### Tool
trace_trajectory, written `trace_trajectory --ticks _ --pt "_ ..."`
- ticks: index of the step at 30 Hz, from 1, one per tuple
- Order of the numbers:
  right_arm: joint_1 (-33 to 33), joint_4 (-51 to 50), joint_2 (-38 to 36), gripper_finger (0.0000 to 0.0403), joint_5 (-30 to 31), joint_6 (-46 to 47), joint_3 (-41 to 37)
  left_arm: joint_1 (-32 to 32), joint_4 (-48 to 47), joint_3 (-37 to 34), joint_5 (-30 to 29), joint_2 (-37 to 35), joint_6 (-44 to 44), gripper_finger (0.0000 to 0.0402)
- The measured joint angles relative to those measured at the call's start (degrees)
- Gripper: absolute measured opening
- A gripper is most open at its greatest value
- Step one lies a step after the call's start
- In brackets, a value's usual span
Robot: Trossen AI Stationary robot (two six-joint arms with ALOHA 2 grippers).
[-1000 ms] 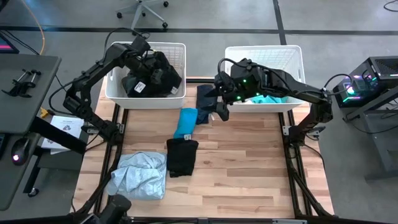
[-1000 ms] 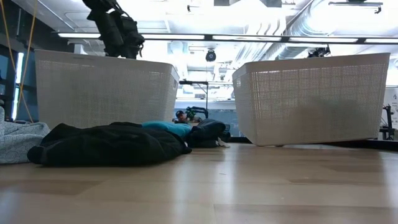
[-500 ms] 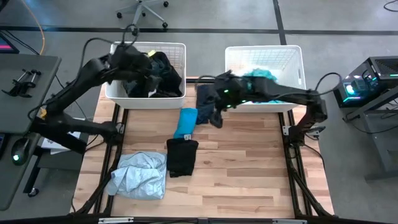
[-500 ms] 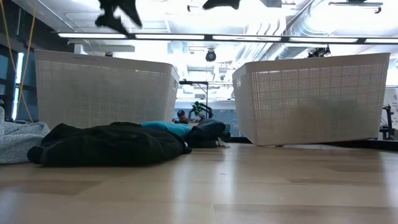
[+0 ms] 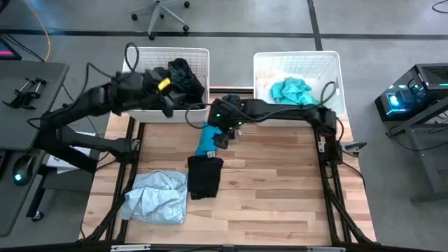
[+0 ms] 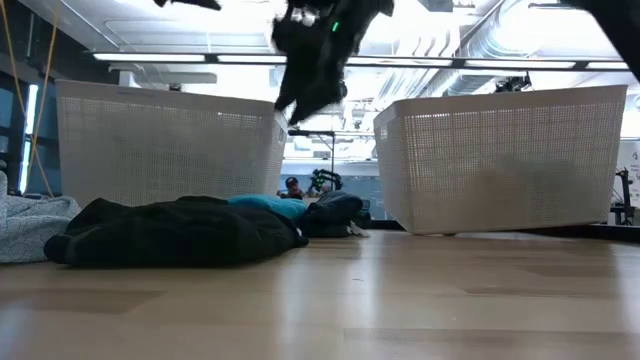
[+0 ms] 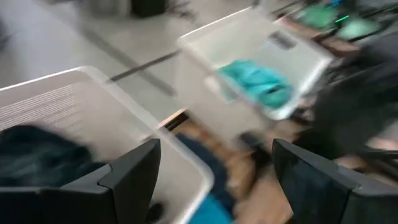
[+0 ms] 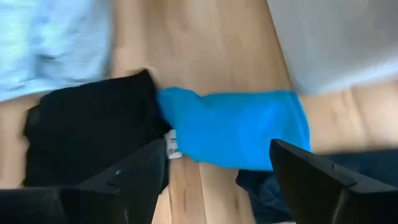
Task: Sort clothes
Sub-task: Put the light blue underwear into the right white laundry organizer
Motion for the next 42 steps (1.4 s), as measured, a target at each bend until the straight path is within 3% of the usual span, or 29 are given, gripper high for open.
trace_trajectory --ticks 7,17,21,31,42 --pt "-0.3 3.3 7.6 0.0275 2.5 14.0 0.0 -10.0 19.3 -12.2 0.3 -1.8 -0.9 0.0294" --pt "1.1 6.9 16.2 0.0264 6.6 12.5 0.0 -13.4 19.4 -13.8 0.2 -1.8 -3.6 0.0294" --pt "1.8 7.3 18.6 0.0215 7.0 11.5 0.3 -13.4 18.8 -13.8 0.2 -1.9 -4.1 0.0294" --pt "2.3 7.2 18.4 0.0019 5.7 10.0 0.2 -13.4 18.2 -13.8 0.2 -1.8 -3.1 0.0294" --pt "2.3 3.1 5.5 0.0006 5.8 6.8 -0.1 -13.4 18.4 -13.8 0.2 -1.8 -4.0 0.0294"
